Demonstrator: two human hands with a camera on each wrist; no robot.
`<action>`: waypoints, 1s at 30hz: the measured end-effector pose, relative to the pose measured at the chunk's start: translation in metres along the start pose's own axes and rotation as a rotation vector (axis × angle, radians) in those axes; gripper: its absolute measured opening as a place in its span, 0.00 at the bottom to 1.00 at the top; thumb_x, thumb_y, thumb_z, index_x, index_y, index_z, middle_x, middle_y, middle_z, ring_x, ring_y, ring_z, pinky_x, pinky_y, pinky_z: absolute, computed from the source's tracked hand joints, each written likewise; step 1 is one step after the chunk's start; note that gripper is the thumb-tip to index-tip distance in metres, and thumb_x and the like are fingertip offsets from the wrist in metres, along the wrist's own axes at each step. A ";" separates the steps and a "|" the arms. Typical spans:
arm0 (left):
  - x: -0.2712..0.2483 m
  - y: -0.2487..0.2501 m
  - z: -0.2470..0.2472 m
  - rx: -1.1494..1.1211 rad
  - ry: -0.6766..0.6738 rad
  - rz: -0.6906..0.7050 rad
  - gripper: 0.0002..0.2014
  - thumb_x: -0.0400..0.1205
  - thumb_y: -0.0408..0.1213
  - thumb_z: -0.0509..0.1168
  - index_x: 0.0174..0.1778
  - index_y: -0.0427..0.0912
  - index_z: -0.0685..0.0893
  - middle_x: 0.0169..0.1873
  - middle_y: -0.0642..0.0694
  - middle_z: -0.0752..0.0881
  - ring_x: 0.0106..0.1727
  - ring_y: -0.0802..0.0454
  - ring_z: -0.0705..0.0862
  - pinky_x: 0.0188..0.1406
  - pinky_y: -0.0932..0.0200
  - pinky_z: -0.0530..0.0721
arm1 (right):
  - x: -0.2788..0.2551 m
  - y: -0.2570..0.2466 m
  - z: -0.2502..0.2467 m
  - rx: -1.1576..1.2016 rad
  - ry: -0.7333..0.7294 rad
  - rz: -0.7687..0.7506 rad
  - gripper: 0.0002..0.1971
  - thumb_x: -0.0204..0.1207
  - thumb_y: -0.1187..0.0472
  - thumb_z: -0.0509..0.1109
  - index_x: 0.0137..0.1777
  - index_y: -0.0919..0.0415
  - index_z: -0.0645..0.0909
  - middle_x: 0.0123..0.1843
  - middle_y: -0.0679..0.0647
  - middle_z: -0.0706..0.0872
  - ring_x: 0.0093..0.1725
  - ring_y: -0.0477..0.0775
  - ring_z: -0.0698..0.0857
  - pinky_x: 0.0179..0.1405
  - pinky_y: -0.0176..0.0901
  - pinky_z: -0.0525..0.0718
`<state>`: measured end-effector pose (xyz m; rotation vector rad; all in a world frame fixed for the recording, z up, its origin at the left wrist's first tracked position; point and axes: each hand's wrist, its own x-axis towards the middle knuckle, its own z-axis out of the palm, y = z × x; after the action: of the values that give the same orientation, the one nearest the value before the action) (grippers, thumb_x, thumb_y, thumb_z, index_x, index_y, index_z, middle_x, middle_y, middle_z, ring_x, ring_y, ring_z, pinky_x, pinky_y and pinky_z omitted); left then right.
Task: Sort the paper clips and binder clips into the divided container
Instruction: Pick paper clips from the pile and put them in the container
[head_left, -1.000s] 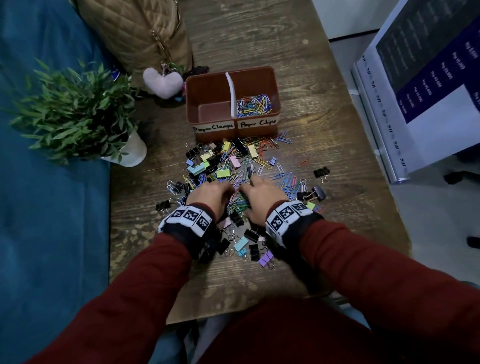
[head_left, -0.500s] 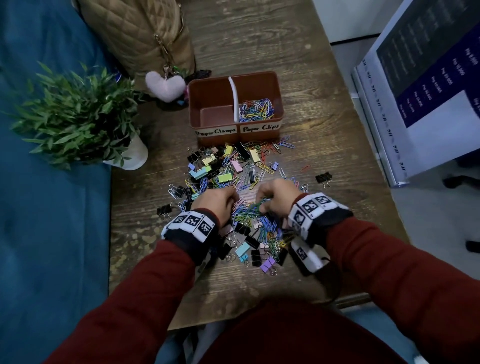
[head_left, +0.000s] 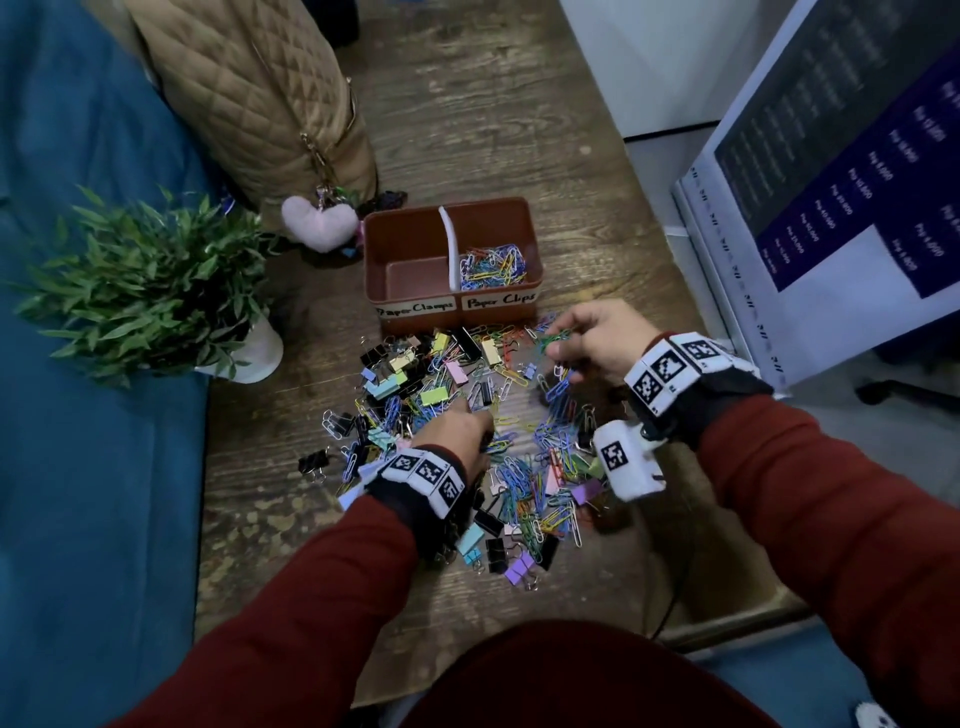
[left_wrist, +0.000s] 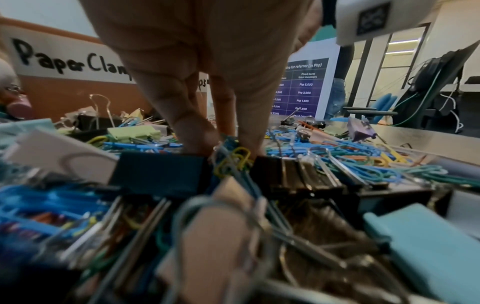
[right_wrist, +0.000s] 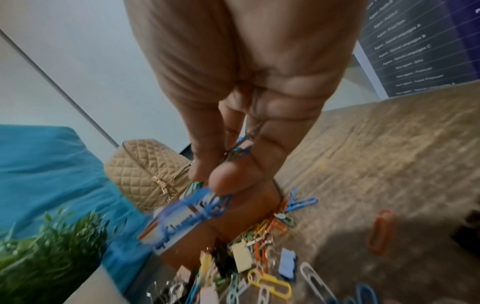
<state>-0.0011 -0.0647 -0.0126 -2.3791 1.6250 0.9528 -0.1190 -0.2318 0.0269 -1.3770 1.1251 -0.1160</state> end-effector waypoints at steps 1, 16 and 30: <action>0.002 0.000 -0.001 -0.008 0.008 0.015 0.20 0.77 0.36 0.71 0.65 0.44 0.79 0.60 0.42 0.76 0.57 0.41 0.84 0.61 0.48 0.83 | 0.004 -0.004 -0.002 0.020 -0.004 -0.012 0.13 0.68 0.79 0.72 0.33 0.59 0.82 0.24 0.56 0.83 0.23 0.55 0.78 0.18 0.37 0.78; 0.017 -0.006 -0.011 -0.082 -0.046 -0.016 0.15 0.81 0.35 0.66 0.63 0.47 0.83 0.55 0.44 0.87 0.53 0.45 0.86 0.57 0.51 0.85 | 0.059 -0.103 0.020 0.086 0.217 -0.198 0.06 0.72 0.73 0.72 0.40 0.63 0.81 0.37 0.61 0.86 0.28 0.53 0.84 0.24 0.40 0.86; 0.022 -0.013 -0.077 -0.644 0.250 -0.022 0.06 0.74 0.32 0.75 0.44 0.45 0.88 0.36 0.50 0.87 0.36 0.57 0.84 0.38 0.62 0.84 | 0.025 -0.019 -0.019 -0.177 0.256 -0.277 0.11 0.73 0.71 0.71 0.46 0.53 0.83 0.41 0.51 0.86 0.39 0.51 0.85 0.42 0.47 0.86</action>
<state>0.0487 -0.1092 0.0338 -3.0270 1.5274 1.3926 -0.1092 -0.2672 0.0321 -1.7080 1.1700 -0.4108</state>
